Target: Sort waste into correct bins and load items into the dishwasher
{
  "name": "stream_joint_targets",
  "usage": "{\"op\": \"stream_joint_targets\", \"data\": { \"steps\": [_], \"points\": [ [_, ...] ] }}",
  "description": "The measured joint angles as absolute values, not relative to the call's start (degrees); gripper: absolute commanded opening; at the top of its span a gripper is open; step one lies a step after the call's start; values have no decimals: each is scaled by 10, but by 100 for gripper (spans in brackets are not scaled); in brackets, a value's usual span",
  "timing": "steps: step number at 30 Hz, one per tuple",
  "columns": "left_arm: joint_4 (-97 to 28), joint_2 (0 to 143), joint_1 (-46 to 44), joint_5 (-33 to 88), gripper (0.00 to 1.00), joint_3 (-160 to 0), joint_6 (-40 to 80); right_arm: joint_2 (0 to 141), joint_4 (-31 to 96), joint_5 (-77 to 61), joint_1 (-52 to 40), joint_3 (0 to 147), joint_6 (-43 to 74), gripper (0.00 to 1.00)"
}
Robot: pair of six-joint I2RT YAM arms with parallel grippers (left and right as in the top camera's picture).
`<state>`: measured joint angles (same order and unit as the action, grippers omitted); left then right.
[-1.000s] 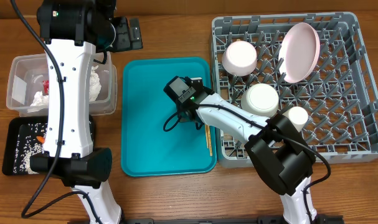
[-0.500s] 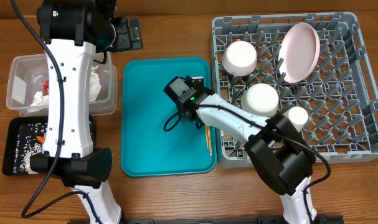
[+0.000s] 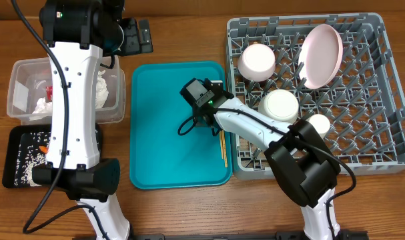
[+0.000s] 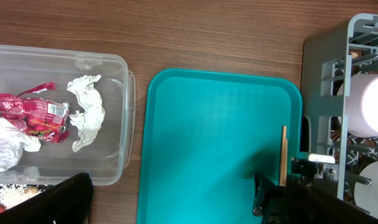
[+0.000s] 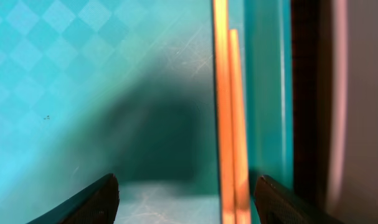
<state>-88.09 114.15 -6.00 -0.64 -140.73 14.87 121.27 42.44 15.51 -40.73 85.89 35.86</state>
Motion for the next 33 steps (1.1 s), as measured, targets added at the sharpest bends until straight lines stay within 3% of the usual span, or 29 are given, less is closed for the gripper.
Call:
{"op": "stream_joint_targets", "data": {
  "steps": [19,30,31,33],
  "points": [
    [-881,1141,-60,-6,100,-1407,149,1216,441,85,-404,863,360,72],
    [-881,1141,-60,-6,100,-1407,149,1216,463,113,-404,901,340,78],
    [-881,1141,-60,-6,100,-1407,149,1216,468,114,-405,913,339,79],
    [-881,1141,-60,-6,100,-1407,149,1216,474,112,-406,934,338,94]
  ]
}}
